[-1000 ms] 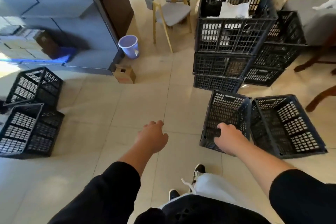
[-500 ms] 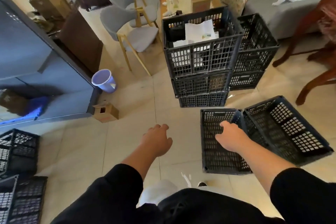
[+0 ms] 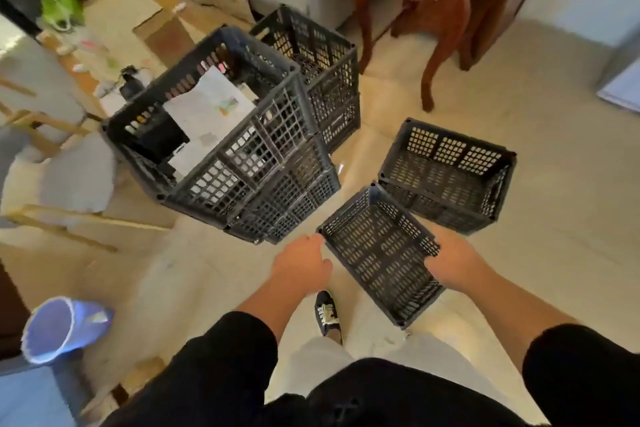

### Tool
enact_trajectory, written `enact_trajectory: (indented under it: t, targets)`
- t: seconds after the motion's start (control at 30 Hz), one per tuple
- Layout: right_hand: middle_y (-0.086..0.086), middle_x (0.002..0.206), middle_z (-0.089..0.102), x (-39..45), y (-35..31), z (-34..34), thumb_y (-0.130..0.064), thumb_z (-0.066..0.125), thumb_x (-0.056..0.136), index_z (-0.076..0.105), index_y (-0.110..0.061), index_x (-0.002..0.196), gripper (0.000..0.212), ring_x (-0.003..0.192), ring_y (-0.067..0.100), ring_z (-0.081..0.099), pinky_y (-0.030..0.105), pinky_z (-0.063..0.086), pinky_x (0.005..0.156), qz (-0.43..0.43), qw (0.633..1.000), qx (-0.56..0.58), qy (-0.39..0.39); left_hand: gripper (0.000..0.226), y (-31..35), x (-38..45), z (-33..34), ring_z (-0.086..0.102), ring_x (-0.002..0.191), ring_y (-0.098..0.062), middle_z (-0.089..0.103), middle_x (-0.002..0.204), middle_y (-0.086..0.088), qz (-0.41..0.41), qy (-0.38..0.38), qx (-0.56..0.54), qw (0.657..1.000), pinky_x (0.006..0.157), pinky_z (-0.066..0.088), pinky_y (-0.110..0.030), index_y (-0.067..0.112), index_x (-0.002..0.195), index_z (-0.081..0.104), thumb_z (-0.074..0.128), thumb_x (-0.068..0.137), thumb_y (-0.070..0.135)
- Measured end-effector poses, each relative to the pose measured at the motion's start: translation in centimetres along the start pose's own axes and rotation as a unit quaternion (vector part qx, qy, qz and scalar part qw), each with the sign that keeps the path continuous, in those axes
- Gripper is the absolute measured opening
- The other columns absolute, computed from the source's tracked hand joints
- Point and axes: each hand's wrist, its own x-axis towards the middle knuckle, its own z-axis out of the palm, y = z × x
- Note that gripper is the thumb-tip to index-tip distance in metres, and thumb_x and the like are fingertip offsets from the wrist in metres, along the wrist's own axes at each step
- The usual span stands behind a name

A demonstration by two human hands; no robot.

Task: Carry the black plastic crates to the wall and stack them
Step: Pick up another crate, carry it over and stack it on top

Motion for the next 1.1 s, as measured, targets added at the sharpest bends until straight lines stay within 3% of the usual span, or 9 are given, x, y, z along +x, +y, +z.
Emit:
enact_trajectory:
  t: [0.13, 0.23, 0.5, 0.6, 0.73, 0.83, 0.93, 1.1]
  targets:
    - [0.018, 0.134, 0.057, -2.0, -1.9, 0.9, -0.043, 0.051, 0.082, 0.046, -0.016, 0.145, 0.069, 0.117, 0.04, 0.06, 0.047, 0.055, 0.098, 0.08, 0.992, 0.093, 0.021, 0.05, -1.1, 4.8, -2.8, 0.051, 0.131, -0.03, 0.051, 0.146, -0.006, 0.086, -0.029, 0.06, 0.994, 0.1, 0.045, -0.043, 0.024, 0.153, 0.042, 0.045, 0.105, 0.038]
    - [0.018, 0.139, 0.054, -2.4, -2.0, 2.3, -0.036, 0.053, 0.094, 0.041, -0.015, 0.152, 0.063, 0.121, 0.04, 0.058, 0.046, 0.052, 0.1, 0.114, 0.982, 0.148, 0.032, 0.046, -1.5, 8.0, -3.7, 0.054, 0.125, -0.031, 0.053, 0.142, -0.006, 0.118, -0.052, 0.099, 0.987, 0.099, 0.048, -0.045, 0.024, 0.148, 0.046, 0.046, 0.103, 0.037]
    - [0.02, 0.138, 0.056, -2.0, 1.7, 6.0, -0.029, 0.054, 0.101, 0.049, -0.009, 0.142, 0.046, 0.122, 0.039, 0.059, 0.042, 0.05, 0.101, 0.196, 0.95, 0.236, 0.064, 0.048, -0.1, 13.4, -3.5, 0.057, 0.12, -0.031, 0.053, 0.141, -0.007, 0.164, -0.094, 0.188, 0.964, 0.095, 0.051, -0.046, 0.024, 0.149, 0.045, 0.046, 0.103, 0.037]
    - [0.019, 0.136, 0.058, -1.1, 2.3, 7.1, -0.032, 0.056, 0.101, 0.048, -0.009, 0.144, 0.05, 0.122, 0.038, 0.06, 0.04, 0.049, 0.099, 0.217, 0.937, 0.266, 0.061, 0.048, -0.1, 15.3, -3.1, 0.058, 0.122, -0.032, 0.056, 0.142, -0.009, 0.172, -0.099, 0.194, 0.961, 0.096, 0.053, -0.045, 0.02, 0.149, 0.047, 0.048, 0.104, 0.034]
    - [0.018, 0.137, 0.057, 1.2, 2.7, 9.9, -0.031, 0.058, 0.097, 0.045, -0.012, 0.148, 0.055, 0.122, 0.039, 0.059, 0.039, 0.05, 0.097, 0.262, 0.908, 0.324, 0.047, 0.049, -0.5, 19.6, -0.9, 0.058, 0.121, -0.031, 0.058, 0.139, -0.011, 0.178, -0.13, 0.195, 0.956, 0.098, 0.052, -0.044, 0.018, 0.149, 0.047, 0.049, 0.103, 0.033]
    - [0.018, 0.14, 0.057, 3.5, 2.7, 11.5, -0.027, 0.058, 0.099, 0.044, -0.011, 0.15, 0.055, 0.119, 0.037, 0.06, 0.034, 0.048, 0.086, 0.305, 0.874, 0.374, 0.05, 0.048, -0.9, 24.1, 0.8, 0.058, 0.125, -0.031, 0.058, 0.142, -0.011, 0.176, -0.166, 0.199, 0.95, 0.099, 0.05, -0.041, 0.017, 0.149, 0.047, 0.05, 0.104, 0.034]
    - [0.021, 0.148, 0.052, 6.7, 3.1, 13.8, -0.027, 0.058, 0.101, 0.042, -0.008, 0.152, 0.057, 0.116, 0.036, 0.055, 0.035, 0.042, 0.092, 0.35, 0.829, 0.43, 0.069, 0.041, -1.1, 29.8, 2.5, 0.061, 0.117, -0.031, 0.062, 0.135, -0.011, 0.18, -0.189, 0.213, 0.941, 0.096, 0.052, -0.041, 0.017, 0.141, 0.052, 0.049, 0.103, 0.034]
    - [0.022, 0.149, 0.052, 13.6, 3.2, 18.3, -0.027, 0.06, 0.1, 0.044, -0.009, 0.15, 0.056, 0.13, 0.042, 0.052, 0.043, 0.044, 0.103, 0.399, 0.785, 0.466, 0.085, 0.052, -1.9, 39.2, 5.9, 0.06, 0.121, -0.034, 0.063, 0.138, -0.014, 0.168, -0.213, 0.21, 0.939, 0.1, 0.05, -0.042, 0.014, 0.152, 0.043, 0.047, 0.104, 0.033]
